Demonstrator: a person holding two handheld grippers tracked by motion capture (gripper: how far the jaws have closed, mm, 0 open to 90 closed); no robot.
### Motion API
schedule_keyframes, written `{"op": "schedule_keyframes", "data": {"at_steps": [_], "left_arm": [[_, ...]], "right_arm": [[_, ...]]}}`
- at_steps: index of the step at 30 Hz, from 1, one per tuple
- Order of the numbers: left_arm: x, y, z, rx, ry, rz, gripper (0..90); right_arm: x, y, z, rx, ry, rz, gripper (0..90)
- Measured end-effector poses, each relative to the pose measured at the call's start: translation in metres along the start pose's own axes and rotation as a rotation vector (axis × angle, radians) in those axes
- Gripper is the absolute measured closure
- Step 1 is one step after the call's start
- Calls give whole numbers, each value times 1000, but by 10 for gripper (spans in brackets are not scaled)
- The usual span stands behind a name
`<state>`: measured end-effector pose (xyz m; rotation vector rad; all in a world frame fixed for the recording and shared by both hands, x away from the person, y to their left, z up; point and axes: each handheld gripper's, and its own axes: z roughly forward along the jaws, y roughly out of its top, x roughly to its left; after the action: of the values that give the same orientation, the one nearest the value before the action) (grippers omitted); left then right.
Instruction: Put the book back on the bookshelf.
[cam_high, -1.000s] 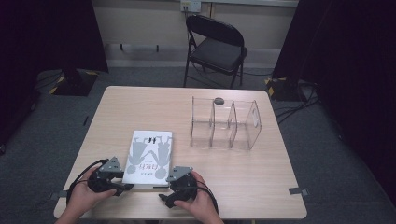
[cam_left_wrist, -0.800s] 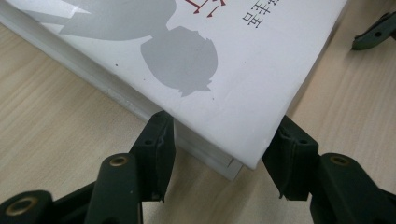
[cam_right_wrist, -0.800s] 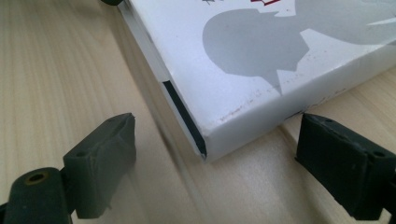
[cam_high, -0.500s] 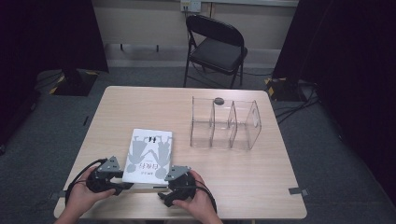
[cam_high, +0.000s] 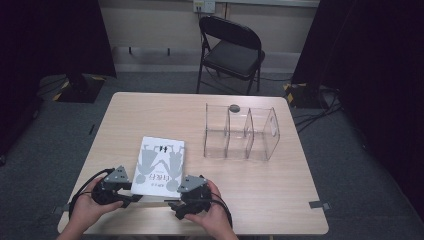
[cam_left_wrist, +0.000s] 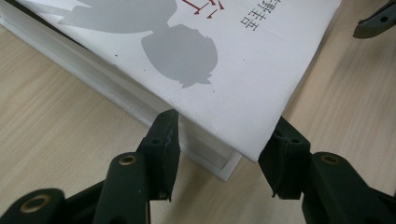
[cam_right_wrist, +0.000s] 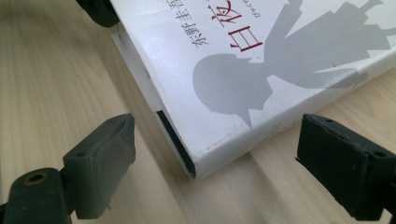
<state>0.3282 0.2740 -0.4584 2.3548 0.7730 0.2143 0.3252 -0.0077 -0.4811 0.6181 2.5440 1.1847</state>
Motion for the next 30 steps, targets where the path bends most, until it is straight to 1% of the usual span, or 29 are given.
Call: {"op": "schedule_keyframes", "data": {"at_steps": [2,3,4,5,6,8,9,12,13,14,15,18,21,22,23,24,25,28,30], "left_arm": [[-1,1,0,1,6,1,513],[0,1,-1,13,7,6,513],[0,1,-1,13,6,7,513],[0,2,-1,12,4,8,513],[0,2,-1,7,4,10,513],[-1,4,-3,2,4,3,514],[0,4,-3,4,6,12,514],[-1,5,-3,6,-4,14,519],[-2,6,-3,-1,-8,13,521],[-2,7,-3,2,-9,25,523],[-3,8,-4,1,-9,18,525],[-4,9,-3,-4,-14,20,529],[-5,10,-3,-2,-17,14,531],[-4,10,-3,-2,-21,12,531],[-4,10,-4,-1,-21,13,531],[-4,10,-3,-7,-22,13,531],[-4,10,-3,-5,-22,16,531],[-4,12,-4,7,-21,20,531],[-4,12,-4,7,-17,18,532]], "right_arm": [[0,1,1,3,-6,2,111],[0,1,2,6,-6,9,111],[0,2,2,0,-10,11,111],[0,3,2,-22,-17,25,111],[0,3,2,-22,-17,25,111],[0,6,3,-28,-14,41,111],[0,8,3,-29,-12,35,111],[3,14,6,-33,-16,15,111],[5,17,6,-35,-16,5,111],[7,20,7,-41,-14,-9,111],[9,22,8,-43,-15,-21,111],[14,26,12,-32,-16,-44,112],[17,29,17,-18,-20,-71,112],[18,30,18,-19,-17,-69,112],[18,30,19,-27,-14,-77,112],[19,31,19,-25,-21,-79,112],[21,32,22,-26,-36,-99,107],[23,33,25,-30,-53,-104,103],[26,34,27,-34,-72,-124,100]]}}
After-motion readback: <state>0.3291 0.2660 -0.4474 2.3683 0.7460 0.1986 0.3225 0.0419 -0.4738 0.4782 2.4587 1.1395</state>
